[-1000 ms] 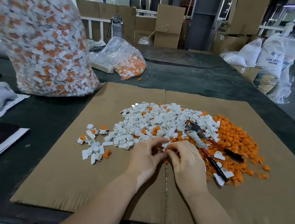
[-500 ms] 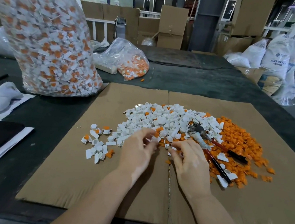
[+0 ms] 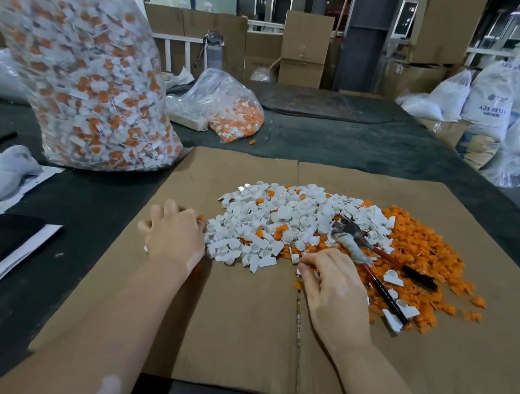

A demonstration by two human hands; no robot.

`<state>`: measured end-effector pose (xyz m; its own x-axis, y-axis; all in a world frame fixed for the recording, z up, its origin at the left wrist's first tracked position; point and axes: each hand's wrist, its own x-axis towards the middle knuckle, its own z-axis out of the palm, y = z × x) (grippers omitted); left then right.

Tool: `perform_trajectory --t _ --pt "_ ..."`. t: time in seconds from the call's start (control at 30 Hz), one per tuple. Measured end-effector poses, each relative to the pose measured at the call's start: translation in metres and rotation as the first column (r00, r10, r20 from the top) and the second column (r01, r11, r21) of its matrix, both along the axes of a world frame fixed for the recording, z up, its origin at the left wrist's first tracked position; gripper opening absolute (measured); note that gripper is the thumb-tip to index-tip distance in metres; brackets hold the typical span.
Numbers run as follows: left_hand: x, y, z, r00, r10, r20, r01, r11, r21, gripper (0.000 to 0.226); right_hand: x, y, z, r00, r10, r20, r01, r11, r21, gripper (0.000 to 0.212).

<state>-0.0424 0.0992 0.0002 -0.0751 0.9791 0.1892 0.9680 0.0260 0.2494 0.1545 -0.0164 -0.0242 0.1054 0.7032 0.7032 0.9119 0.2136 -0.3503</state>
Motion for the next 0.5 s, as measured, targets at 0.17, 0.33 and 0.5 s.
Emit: perform_trajectory --t 0.17,0.33,0.5 --pt "0.019 -0.012 -0.001 0.979 -0.147 0.144 0.125 0.98 0.153 0.025 0.001 0.002 -0.003 0.997 -0.063 0.033 0.063 0.998 -0.01 0.009" --pt "0.05 -0.031 -0.001 0.867 -0.433 0.247 0.39 0.898 0.205 0.017 0.002 0.001 -0.004 0.968 -0.251 0.023 0.251 0.967 -0.028 0.017" --pt "0.073 -0.045 -0.014 0.835 -0.494 0.243 0.45 0.866 0.217 0.032 0.001 -0.002 -0.006 0.938 -0.344 0.053 0.345 0.938 -0.02 0.02"
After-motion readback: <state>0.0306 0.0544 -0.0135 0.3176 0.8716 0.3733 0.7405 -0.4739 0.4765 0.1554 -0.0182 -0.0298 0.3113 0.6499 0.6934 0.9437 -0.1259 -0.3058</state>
